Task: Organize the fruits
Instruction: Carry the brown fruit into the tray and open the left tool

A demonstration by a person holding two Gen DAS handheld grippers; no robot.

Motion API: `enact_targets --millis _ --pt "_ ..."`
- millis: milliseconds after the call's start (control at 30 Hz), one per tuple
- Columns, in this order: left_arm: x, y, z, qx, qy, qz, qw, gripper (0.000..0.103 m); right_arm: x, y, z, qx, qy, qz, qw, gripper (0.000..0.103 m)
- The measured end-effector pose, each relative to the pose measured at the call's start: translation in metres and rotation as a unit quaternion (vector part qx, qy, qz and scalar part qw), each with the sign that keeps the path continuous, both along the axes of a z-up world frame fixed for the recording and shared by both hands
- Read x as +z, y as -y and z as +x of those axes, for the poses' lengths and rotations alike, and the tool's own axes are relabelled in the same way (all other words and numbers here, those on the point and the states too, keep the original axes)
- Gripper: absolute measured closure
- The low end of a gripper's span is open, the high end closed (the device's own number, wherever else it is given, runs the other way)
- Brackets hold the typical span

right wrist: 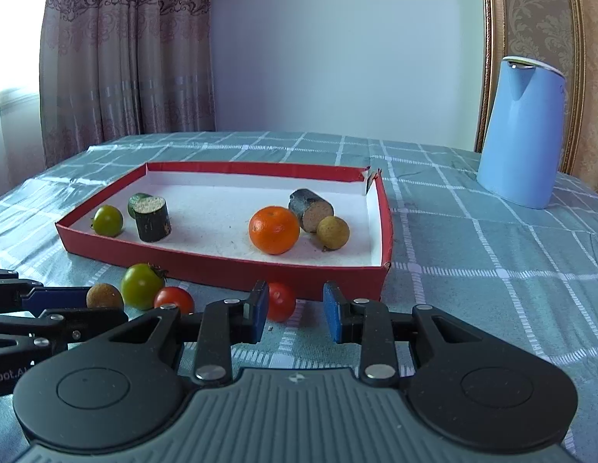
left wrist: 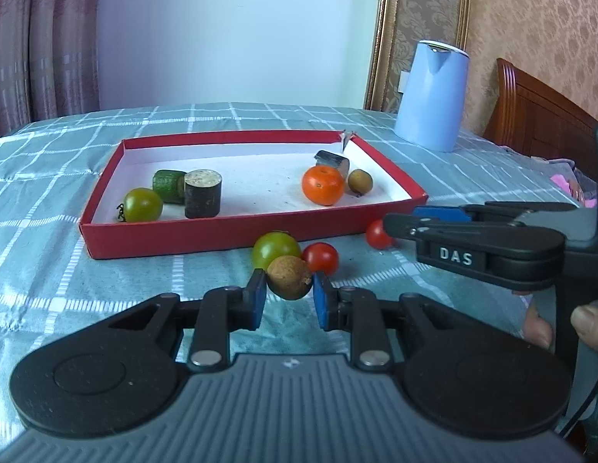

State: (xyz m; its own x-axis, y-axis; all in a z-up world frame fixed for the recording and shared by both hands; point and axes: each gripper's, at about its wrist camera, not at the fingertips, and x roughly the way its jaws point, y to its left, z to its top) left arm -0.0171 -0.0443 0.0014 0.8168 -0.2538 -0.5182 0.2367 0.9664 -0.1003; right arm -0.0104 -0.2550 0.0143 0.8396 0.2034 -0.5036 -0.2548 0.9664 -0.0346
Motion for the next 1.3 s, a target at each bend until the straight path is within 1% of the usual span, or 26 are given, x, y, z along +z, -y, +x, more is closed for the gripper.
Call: enact_targets --millis 200,300,500,733,800,900,933,1000,1033,1167,1233,1300 --pt "0.01 -0.002 0.005 0.002 0.012 -0.004 0.9999 0.08 0.005 -0.001 -0.006 -0.004 0.03 0.0 1.0 0.073" --pt "0.016 -0.003 0.012 0.006 0.018 -0.004 0.9998 0.08 0.007 -0.001 -0.006 -0.005 0.037 -0.002 0.999 0.073" --pt "0.025 -0.004 0.041 0.01 0.014 -0.007 0.9998 0.08 0.014 -0.004 0.0 -0.011 0.052 -0.014 0.999 0.073" --pt "0.029 -0.007 0.083 0.042 0.006 -0.008 0.9991 0.08 0.025 -0.011 0.026 -0.015 0.052 -0.021 0.998 0.073" --pt "0.028 -0.01 0.091 0.049 0.003 -0.012 0.9987 0.08 0.026 -0.008 0.031 -0.015 0.043 -0.013 0.999 0.073" --pt "0.022 -0.018 0.097 0.053 -0.005 -0.027 0.9982 0.08 0.026 0.004 0.026 0.013 0.008 0.032 0.999 0.073" --pt "0.02 -0.019 0.098 0.053 -0.008 -0.029 0.9982 0.08 0.025 0.006 0.022 0.024 -0.002 0.038 0.999 0.073" --pt "0.021 -0.019 0.098 0.052 -0.005 -0.029 0.9982 0.08 0.022 0.007 0.015 0.055 -0.023 0.04 0.997 0.073" --pt "0.022 -0.018 0.098 0.051 -0.003 -0.029 0.9983 0.08 0.02 0.006 0.01 0.06 -0.025 0.041 0.997 0.073" --pt "0.024 -0.014 0.104 0.048 0.001 -0.024 0.9985 0.08 0.011 -0.007 0.001 0.074 -0.032 0.009 0.997 0.073" --pt "0.025 -0.012 0.109 0.045 -0.002 -0.025 0.9987 0.08 0.006 -0.01 0.005 0.076 -0.044 0.007 0.996 0.073" --pt "0.025 -0.009 0.113 0.044 -0.001 -0.021 0.9988 0.08 0.004 -0.011 0.009 0.076 -0.054 0.019 0.995 0.073"
